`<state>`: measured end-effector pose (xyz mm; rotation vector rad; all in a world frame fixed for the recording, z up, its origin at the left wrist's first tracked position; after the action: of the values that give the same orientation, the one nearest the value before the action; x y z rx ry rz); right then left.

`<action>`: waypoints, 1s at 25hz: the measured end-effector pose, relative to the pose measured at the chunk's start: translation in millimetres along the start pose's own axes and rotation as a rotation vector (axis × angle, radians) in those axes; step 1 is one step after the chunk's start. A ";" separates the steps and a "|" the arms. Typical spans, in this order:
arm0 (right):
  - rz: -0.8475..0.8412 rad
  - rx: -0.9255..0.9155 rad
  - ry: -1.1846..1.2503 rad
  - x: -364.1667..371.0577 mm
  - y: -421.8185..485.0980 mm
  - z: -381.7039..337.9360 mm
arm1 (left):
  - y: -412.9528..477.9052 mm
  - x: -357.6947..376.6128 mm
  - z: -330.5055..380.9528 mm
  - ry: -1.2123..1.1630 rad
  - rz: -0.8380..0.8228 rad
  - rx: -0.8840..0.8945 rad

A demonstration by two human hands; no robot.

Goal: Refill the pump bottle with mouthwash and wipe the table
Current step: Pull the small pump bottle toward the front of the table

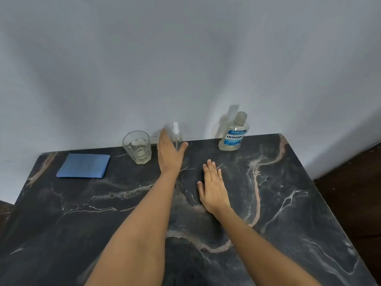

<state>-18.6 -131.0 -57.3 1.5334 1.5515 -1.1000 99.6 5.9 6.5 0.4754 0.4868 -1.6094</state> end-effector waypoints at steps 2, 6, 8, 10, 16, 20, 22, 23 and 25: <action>0.033 -0.003 -0.006 -4.1 0.1 1.2 | 6.1 -0.4 -0.2 -0.029 0.019 -0.006; 0.043 -0.016 -0.002 -6.9 2.6 -0.6 | 3.2 -1.6 -6.1 -0.060 0.017 -0.009; 0.075 -0.034 -0.009 -10.0 1.3 -2.4 | -6.2 -4.7 -6.2 -0.032 0.014 0.041; 0.087 -0.039 -0.009 -11.0 0.8 -2.1 | -14.7 -6.6 -7.8 -0.020 0.009 0.075; 0.121 -0.059 0.014 -6.3 -17.1 -6.0 | -71.5 -24.4 -8.9 -0.010 0.060 0.187; 0.090 -0.068 0.042 3.6 -53.4 -11.6 | -129.0 -41.0 -4.6 -0.009 0.086 0.236; 0.104 -0.093 0.044 7.6 -85.1 -20.6 | -164.0 -48.8 -6.5 -0.017 0.092 0.240; 0.112 -0.100 0.043 9.9 -103.6 -24.8 | -183.3 -51.1 -8.9 -0.012 0.092 0.239; 0.120 -0.097 0.051 14.9 -141.0 -28.3 | -221.8 -54.4 -13.8 0.013 0.085 0.233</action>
<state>-157.1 -91.5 -45.0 1.5783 1.5027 -0.9124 -116.1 77.0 33.7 0.6725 0.2854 -1.5885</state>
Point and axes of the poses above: each hand's wrist, its own y-axis towards the middle knuckle, its own x-axis out of the palm, z = x × y, the point moved 10 cm from there along y, towards the middle knuckle, and after that the axes turned 10 degrees about -z, right-handed, at the moved point
